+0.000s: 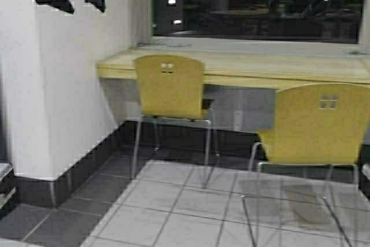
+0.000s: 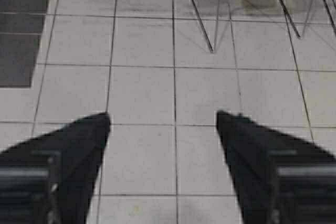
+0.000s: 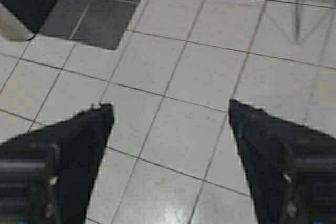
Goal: Push the chairs under the table
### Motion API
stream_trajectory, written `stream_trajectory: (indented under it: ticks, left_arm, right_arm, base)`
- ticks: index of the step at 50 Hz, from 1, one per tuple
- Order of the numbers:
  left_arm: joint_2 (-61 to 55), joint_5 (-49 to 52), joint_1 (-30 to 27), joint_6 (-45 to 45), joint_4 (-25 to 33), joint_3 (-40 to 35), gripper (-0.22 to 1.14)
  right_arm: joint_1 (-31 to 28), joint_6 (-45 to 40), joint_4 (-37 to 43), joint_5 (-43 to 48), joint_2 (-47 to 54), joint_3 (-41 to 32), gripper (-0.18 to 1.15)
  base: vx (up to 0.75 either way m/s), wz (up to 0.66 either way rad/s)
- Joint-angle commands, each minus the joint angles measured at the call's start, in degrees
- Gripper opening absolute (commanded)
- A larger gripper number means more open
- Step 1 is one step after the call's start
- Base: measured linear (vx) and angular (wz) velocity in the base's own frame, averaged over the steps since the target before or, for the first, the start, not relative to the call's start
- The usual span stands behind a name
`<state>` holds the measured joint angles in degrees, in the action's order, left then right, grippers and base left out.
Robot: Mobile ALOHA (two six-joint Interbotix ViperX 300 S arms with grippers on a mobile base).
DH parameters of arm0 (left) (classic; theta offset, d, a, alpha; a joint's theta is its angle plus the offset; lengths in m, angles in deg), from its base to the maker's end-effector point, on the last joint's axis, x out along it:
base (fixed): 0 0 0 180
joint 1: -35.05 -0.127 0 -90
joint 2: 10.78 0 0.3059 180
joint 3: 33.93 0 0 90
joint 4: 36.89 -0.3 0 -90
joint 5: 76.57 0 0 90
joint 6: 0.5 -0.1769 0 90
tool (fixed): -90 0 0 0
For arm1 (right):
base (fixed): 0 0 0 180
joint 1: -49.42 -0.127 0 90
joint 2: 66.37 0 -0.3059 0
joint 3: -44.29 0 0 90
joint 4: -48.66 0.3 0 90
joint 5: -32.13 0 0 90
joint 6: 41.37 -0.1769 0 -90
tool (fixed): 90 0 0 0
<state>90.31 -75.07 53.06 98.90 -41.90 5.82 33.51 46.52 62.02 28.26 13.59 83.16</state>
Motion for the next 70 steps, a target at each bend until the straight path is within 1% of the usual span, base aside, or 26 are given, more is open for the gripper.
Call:
stream_trajectory:
  ticks: [1,10,20,29,36,70]
  left_arm:
    - [-0.79,-0.26,-0.18,-0.09,0.0,-1.05,0.94]
    - [-0.79,-0.18,-0.18,-0.18,-0.09,-1.05,0.94]
    - [0.26,-0.18,-0.18,0.62,0.09,-0.62,0.94]
    - [1.05,-0.09,-0.09,1.23,0.18,-0.62,0.94]
    - [1.41,-0.09,-0.18,1.32,0.18,-0.7,0.94]
    - [1.67,-0.09,-0.18,1.14,0.18,-1.41,0.94]
  right_arm:
    - [-0.18,0.09,0.0,0.26,-0.44,-0.97,0.98]
    - [-0.18,0.0,0.09,-0.09,-0.35,-1.41,0.98]
    - [-0.18,-0.79,0.44,0.88,-0.35,-0.26,0.98]
    - [-0.18,-0.79,0.44,1.58,1.05,-1.14,0.98]
    - [-0.26,-0.88,0.53,1.32,0.09,-0.62,0.98]
    - [-0.18,-1.58,1.05,0.53,-1.67,-0.7,0.98]
  base:
    - [-0.07,-0.2]
    - [-0.06,-0.2]
    - [-0.04,-0.22]
    - [-0.03,-0.39]
    - [-0.01,-0.31]
    - [0.07,-0.05]
